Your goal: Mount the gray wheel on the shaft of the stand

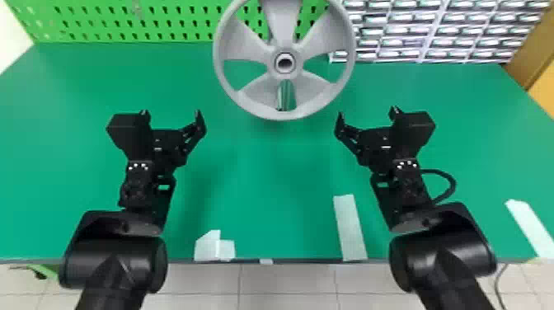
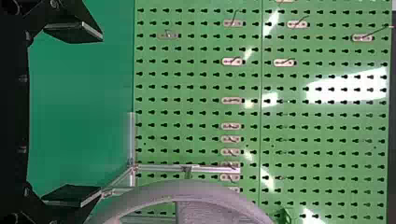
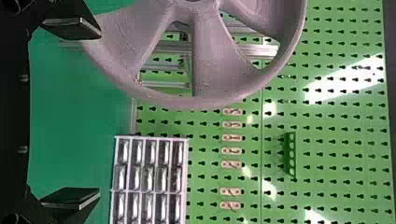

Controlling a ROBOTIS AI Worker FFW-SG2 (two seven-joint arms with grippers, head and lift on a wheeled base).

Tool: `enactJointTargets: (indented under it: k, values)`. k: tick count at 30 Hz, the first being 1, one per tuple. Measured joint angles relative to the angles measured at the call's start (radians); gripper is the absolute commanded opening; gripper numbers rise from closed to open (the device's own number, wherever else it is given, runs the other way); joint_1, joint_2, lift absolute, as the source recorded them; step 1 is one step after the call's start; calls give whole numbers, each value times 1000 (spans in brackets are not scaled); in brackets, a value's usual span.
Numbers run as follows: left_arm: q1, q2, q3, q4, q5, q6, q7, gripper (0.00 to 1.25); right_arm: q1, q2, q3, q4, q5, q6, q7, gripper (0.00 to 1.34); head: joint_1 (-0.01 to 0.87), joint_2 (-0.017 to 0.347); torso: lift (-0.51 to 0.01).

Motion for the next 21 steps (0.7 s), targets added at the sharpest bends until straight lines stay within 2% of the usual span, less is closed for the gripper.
enactJointTargets:
  k: [12, 21]
  values:
    - [24, 0, -4, 12, -22, -26, -6, 1115, 39, -11, -20, 1, 2, -42, 20, 1224, 865, 52, -101]
    - [14, 0, 9, 31, -21, -49, -6, 1115, 52, -5, -43, 2, 0, -67, 31, 1223, 865, 52, -101]
